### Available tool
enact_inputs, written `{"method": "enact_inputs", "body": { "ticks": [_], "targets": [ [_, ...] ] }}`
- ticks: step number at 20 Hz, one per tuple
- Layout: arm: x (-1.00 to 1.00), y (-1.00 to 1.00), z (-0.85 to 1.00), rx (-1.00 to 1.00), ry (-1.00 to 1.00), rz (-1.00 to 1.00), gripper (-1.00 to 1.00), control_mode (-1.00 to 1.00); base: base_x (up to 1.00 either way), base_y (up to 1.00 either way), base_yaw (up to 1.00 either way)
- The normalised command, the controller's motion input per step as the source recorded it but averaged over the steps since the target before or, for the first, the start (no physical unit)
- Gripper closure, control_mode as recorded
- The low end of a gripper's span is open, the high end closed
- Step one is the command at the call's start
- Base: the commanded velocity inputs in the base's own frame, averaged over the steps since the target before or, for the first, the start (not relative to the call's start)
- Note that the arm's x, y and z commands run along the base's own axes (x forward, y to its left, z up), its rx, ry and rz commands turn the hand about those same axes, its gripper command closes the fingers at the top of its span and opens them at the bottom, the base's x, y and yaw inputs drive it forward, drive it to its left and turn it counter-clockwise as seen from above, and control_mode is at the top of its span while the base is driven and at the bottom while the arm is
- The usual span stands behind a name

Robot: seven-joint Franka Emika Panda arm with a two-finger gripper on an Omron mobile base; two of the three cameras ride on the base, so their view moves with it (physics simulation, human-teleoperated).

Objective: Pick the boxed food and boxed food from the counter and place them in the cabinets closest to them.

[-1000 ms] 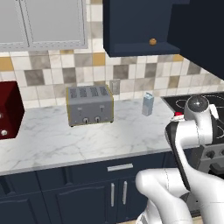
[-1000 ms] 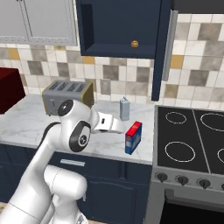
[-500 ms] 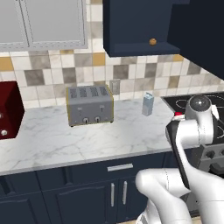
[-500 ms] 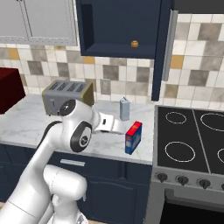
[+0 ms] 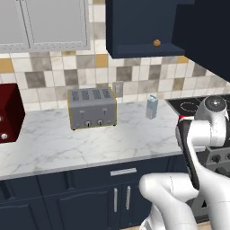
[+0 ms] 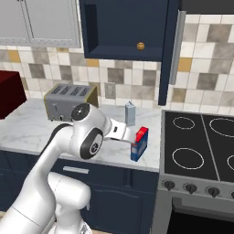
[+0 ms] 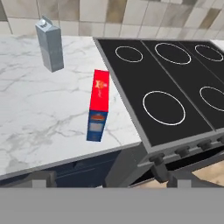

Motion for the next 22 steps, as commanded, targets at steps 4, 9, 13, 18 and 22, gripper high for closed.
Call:
{"method": "enact_inputs", "body": {
  "ticks": [4, 9, 13, 18, 22],
  "targets": [
    [0.0, -0.04, 0.0, 0.03, 0.0, 0.0, -1.0, -1.0, 0.0, 0.0, 0.0],
    [0.0, -0.01, 0.0, 0.03, 0.0, 0.0, -1.0, -1.0, 0.0, 0.0, 0.0],
    [0.0, 0.0, -0.01, 0.03, 0.0, 0.0, -1.0, -1.0, 0.0, 0.0, 0.0],
    [0.0, 0.0, -0.18, 0.05, 0.0, 0.0, -1.0, -1.0, 0.0, 0.0, 0.0],
    [0.02, 0.0, -0.24, 0.03, 0.0, 0.0, -1.0, -1.0, 0.0, 0.0, 0.0]
  ]
}}
